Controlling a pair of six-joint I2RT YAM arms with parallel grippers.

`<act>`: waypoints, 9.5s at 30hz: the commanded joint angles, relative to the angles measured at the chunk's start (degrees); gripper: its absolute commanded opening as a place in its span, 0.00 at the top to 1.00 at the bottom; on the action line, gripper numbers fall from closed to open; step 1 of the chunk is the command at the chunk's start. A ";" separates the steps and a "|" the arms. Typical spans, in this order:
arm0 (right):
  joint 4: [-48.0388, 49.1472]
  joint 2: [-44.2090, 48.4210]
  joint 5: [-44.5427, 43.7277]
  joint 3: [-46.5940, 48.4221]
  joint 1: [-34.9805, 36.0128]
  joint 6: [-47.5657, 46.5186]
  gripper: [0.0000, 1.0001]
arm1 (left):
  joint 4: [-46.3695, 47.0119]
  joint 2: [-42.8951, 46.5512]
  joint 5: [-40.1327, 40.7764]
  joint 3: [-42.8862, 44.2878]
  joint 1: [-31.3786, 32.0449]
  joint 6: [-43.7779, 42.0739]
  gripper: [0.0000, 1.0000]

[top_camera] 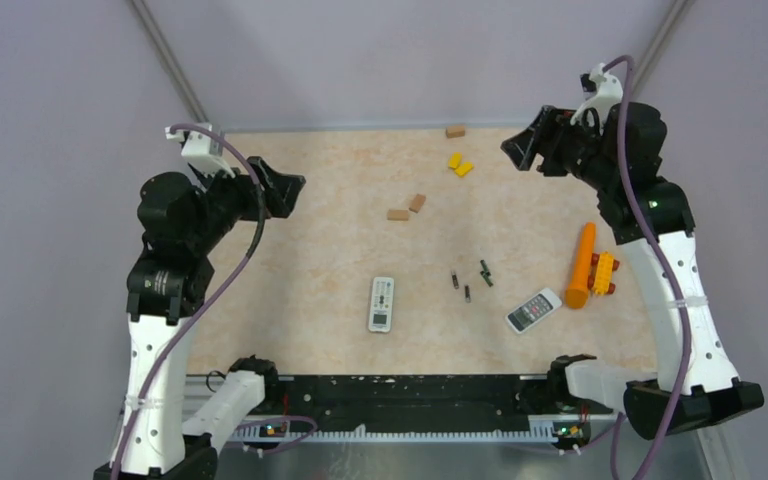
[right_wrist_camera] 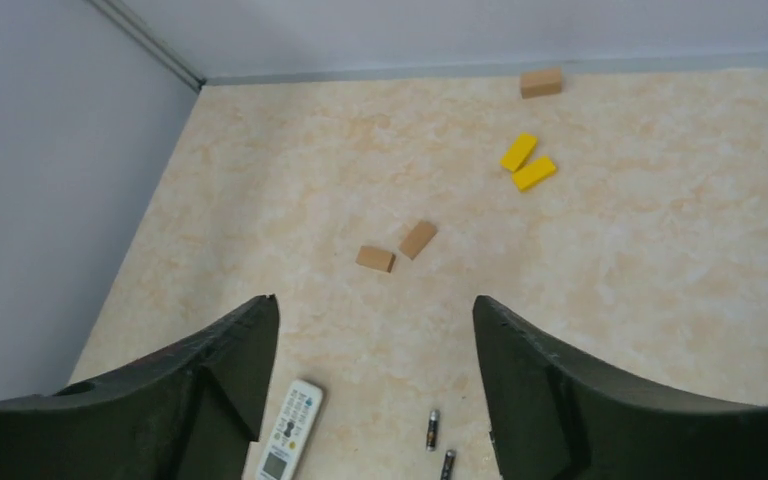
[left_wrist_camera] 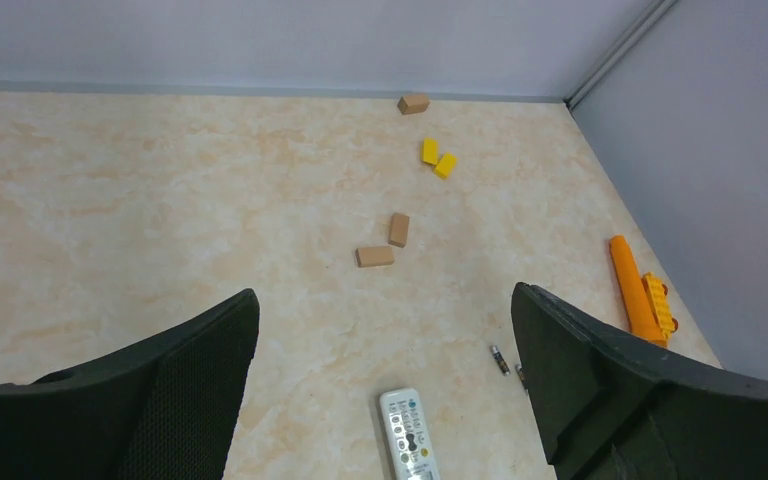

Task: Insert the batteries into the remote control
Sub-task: Pick up the remote control from the center of the board, then adjust the remote control.

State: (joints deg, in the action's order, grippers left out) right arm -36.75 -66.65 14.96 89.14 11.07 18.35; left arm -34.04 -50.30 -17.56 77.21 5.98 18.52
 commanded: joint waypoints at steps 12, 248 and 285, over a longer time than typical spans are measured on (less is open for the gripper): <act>2.99 7.36 -8.77 -19.36 -0.61 5.96 0.03 | 0.50 4.12 11.83 -13.73 -0.26 14.88 0.01; 41.96 -2.64 18.53 -29.65 14.66 20.80 0.14 | 46.25 -14.88 -25.33 -24.44 16.79 21.83 1.00; 58.91 -26.33 12.57 -48.71 22.77 36.12 0.59 | 36.48 -42.21 -23.73 -35.34 16.06 20.97 1.00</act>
State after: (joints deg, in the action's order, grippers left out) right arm 16.12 -91.85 27.62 40.95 32.53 52.38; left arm 2.42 -91.31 -41.63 43.31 22.37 40.80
